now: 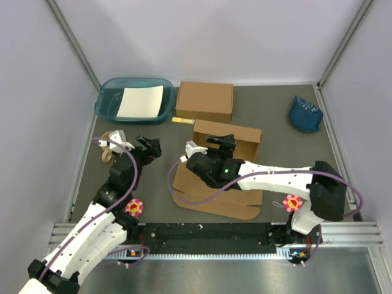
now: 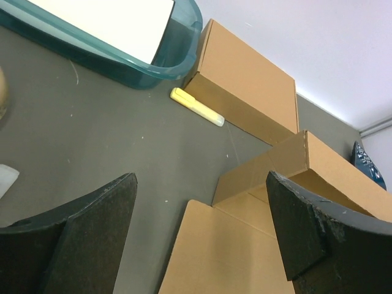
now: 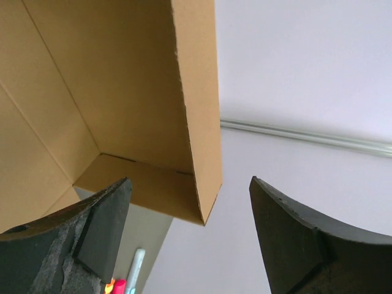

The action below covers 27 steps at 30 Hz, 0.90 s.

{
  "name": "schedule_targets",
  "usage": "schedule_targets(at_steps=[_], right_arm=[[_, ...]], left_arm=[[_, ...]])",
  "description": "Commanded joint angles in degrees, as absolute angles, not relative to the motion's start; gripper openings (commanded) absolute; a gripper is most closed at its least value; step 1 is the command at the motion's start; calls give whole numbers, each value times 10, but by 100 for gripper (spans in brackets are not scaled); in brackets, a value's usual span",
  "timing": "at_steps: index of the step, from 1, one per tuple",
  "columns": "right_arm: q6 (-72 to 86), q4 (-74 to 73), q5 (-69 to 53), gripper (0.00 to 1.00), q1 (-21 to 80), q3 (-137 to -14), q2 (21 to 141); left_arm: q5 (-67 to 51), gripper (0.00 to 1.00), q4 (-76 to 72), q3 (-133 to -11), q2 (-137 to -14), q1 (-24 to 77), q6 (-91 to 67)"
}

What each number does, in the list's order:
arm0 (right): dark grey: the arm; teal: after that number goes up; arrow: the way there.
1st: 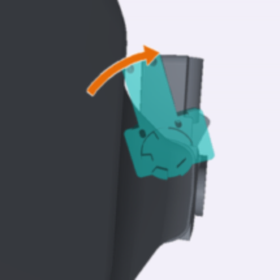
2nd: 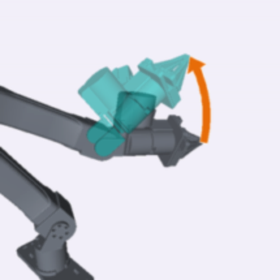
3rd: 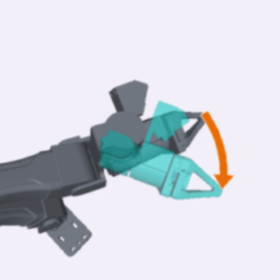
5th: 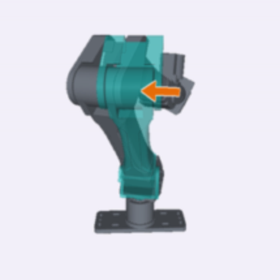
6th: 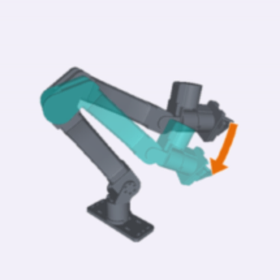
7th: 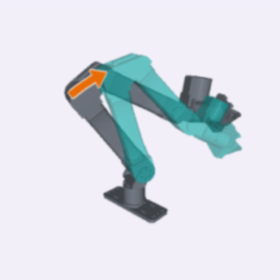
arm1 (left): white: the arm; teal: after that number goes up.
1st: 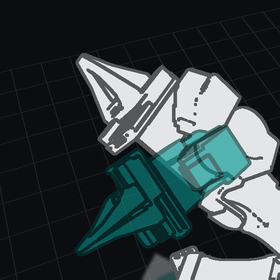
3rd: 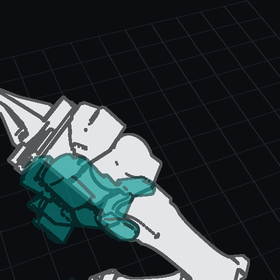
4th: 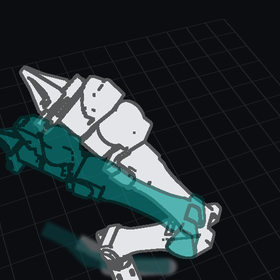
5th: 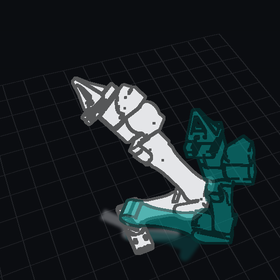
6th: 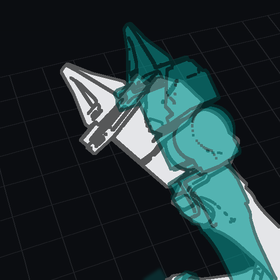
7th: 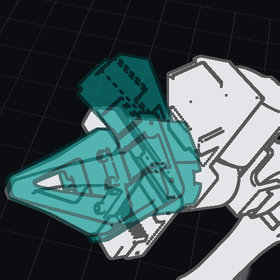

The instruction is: Fold the paper box

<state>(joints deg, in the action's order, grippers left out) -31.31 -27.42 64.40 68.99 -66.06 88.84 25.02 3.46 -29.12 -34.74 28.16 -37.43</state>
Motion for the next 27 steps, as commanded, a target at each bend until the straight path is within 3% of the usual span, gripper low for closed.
schedule_targets(at_steps=[1, 8, 15, 27], right_arm=[[-360, -215, 645, 77, 661, -671, 916], [-399, -161, 639, 64, 618, -679, 955], [-406, -156, 641, 29, 605, -691, 984], [-447, -122, 681, 0, 574, -721, 948]], left_arm=[[287, 92, 43, -280, -317, 279, -397], [286, 93, 49, -291, -317, 279, -401], [289, 93, 54, -294, -312, 279, -401], [307, 95, 79, -380, -280, 279, -370]])
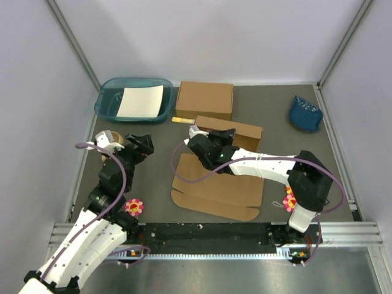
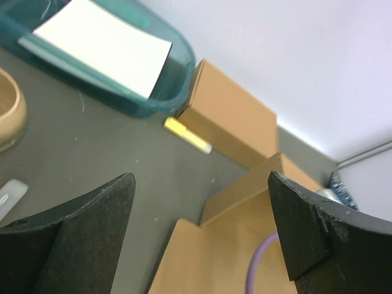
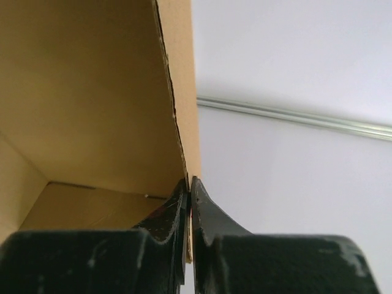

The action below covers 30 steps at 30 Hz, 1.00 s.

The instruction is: Fold the paper box

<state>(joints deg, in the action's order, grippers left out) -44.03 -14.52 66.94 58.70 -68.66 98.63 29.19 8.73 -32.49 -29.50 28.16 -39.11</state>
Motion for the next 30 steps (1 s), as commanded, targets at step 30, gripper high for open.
schedule_targets(at_steps=[30], right_arm=[[767, -544, -2, 0, 193, -660, 791]], left_arm=[[68, 92, -50, -401, -317, 279, -319]])
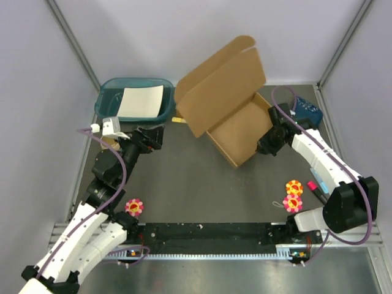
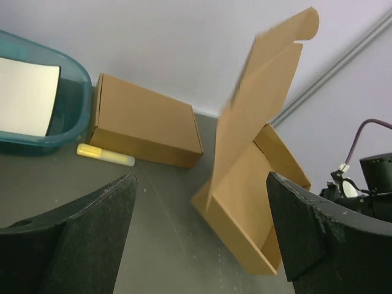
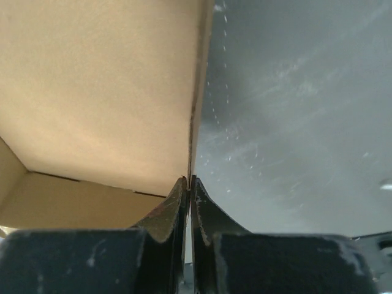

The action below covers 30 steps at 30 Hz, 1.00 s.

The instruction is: Fold the paper box

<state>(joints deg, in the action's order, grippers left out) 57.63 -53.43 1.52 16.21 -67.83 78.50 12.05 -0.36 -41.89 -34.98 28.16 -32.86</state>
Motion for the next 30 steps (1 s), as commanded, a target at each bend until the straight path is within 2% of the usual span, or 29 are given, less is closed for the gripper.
schedule_targets(at_steps=[1, 3, 5, 12, 18, 21, 22, 25, 30], right_arm=[[783, -547, -2, 0, 208, -656, 804], [809, -549, 11, 0, 223, -643, 817], [822, -549, 12, 0, 239, -628, 833], [836, -548, 22, 0, 251, -569, 846], [827, -533, 30, 0, 265, -534, 831], [804, -532, 48, 13, 281, -534, 818], [793, -533, 56, 24, 286, -541, 803], [770, -533, 73, 41, 301, -556, 774], [735, -549, 93, 54, 321, -582, 745]], left_arm=[[43, 92, -68, -395, -312, 279, -314], [3, 92, -97, -378, -301, 279, -297], [-91, 91, -121, -376, -301, 279, -293], [-261, 92, -182, -350, -358, 280, -329], [-305, 89, -185, -361, -461, 301, -356], [-248, 90, -197, -346, -442, 316, -346], [-238, 91, -196, -344, -436, 316, -341], [-208, 93, -178, -354, -420, 317, -319], [-182, 94, -157, -373, -421, 317, -301]])
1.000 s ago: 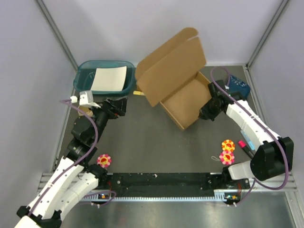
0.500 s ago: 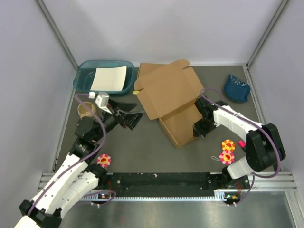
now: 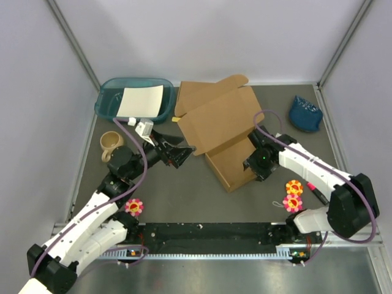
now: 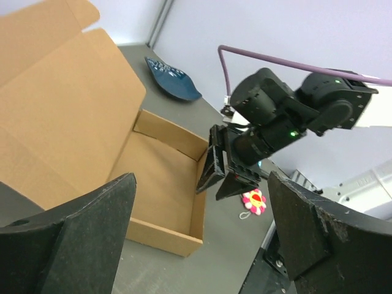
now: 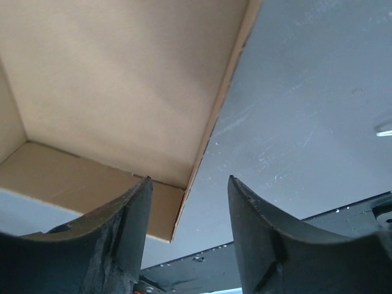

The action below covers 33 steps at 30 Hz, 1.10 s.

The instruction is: Fold the paper box

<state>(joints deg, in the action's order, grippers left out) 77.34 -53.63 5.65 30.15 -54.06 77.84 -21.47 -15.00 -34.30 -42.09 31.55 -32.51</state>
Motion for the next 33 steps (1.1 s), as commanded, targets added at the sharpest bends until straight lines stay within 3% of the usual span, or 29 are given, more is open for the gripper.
schedule_targets(at_steps=[1, 7, 11, 15, 17, 18, 20, 25, 29, 33], right_arm=[[721, -558, 102, 55, 333, -596, 742], [592, -587, 192, 56, 395, -641, 693], [442, -524, 225, 56, 418, -623, 651], [373, -458, 251, 58, 418, -573, 585], [364, -447, 326, 62, 417, -562, 567], [366, -447, 356, 72, 410, -558, 563], [378, -446, 374, 75, 376, -552, 549], [419, -365, 308, 75, 188, -526, 535], [463, -298, 209, 75, 82, -529, 598], [446, -232, 173, 74, 58, -559, 698]], left_arm=[[-177, 94, -151, -377, -421, 317, -300], [-98, 93, -97, -378, -408, 318, -287], [140, 93, 60, -381, -392, 318, -309], [242, 93, 157, -380, -425, 318, -348], [222, 92, 163, -373, -445, 318, -382], [181, 91, 148, -362, -449, 318, -391], [147, 89, 118, -350, -465, 330, -419], [185, 89, 60, -350, -505, 411, -432], [174, 88, 54, -341, -499, 426, -446], [157, 88, 50, -312, -459, 426, -449]])
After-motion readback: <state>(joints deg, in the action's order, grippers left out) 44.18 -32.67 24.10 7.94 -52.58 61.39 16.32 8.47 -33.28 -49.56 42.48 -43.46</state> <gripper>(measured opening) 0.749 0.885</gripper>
